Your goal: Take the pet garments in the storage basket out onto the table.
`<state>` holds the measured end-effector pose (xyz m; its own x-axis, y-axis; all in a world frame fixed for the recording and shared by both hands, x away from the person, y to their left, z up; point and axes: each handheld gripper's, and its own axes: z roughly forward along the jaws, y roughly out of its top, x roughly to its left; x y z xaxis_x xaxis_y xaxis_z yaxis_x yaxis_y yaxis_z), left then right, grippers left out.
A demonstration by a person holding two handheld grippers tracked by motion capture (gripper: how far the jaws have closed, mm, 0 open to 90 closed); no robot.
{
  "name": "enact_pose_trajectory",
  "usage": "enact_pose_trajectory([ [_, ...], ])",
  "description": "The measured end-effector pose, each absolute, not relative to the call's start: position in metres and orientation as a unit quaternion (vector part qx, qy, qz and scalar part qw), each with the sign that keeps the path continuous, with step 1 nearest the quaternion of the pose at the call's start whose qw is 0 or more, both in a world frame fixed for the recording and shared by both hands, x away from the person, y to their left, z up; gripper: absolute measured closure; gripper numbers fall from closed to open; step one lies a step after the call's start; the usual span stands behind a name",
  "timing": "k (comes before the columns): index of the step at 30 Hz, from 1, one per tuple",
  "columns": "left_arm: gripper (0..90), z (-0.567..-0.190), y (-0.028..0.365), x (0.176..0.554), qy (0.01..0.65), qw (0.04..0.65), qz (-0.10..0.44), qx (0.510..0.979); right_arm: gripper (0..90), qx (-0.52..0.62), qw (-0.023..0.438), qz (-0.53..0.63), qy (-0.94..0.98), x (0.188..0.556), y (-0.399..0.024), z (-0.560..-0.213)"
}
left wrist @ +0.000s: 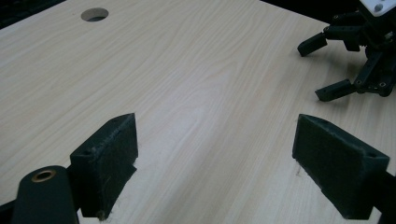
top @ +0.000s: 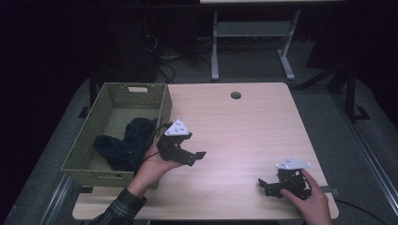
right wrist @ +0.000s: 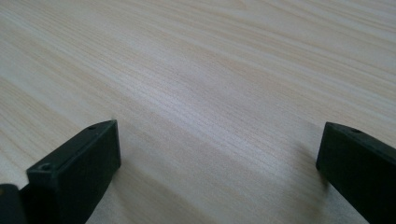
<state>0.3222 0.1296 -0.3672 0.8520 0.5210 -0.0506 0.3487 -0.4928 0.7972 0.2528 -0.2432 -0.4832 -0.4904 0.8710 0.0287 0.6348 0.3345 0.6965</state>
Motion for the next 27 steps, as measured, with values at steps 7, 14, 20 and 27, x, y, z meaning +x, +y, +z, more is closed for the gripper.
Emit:
enact_pose_trajectory([
  [7, 13.8, -0.359, 0.135, 0.327, 0.257, 0.436, 0.100, 0.857, 0.0, 0.472, 0.179, 0.331, 0.797, 0.253, -0.243, -0.483],
  [14, 13.8, -0.352, 0.140, 0.330, 0.256, 0.438, 0.106, 0.855, 0.0, 0.472, 0.179, 0.331, 0.797, 0.253, -0.243, -0.483],
  [20, 13.8, -0.347, 0.150, 0.331, 0.259, 0.440, 0.112, 0.852, 0.0, 0.472, 0.179, 0.331, 0.797, 0.253, -0.243, -0.483],
  [27, 14.0, -0.343, 0.160, 0.333, 0.269, 0.442, 0.112, 0.848, 0.0, 0.472, 0.178, 0.331, 0.797, 0.253, -0.243, -0.483],
])
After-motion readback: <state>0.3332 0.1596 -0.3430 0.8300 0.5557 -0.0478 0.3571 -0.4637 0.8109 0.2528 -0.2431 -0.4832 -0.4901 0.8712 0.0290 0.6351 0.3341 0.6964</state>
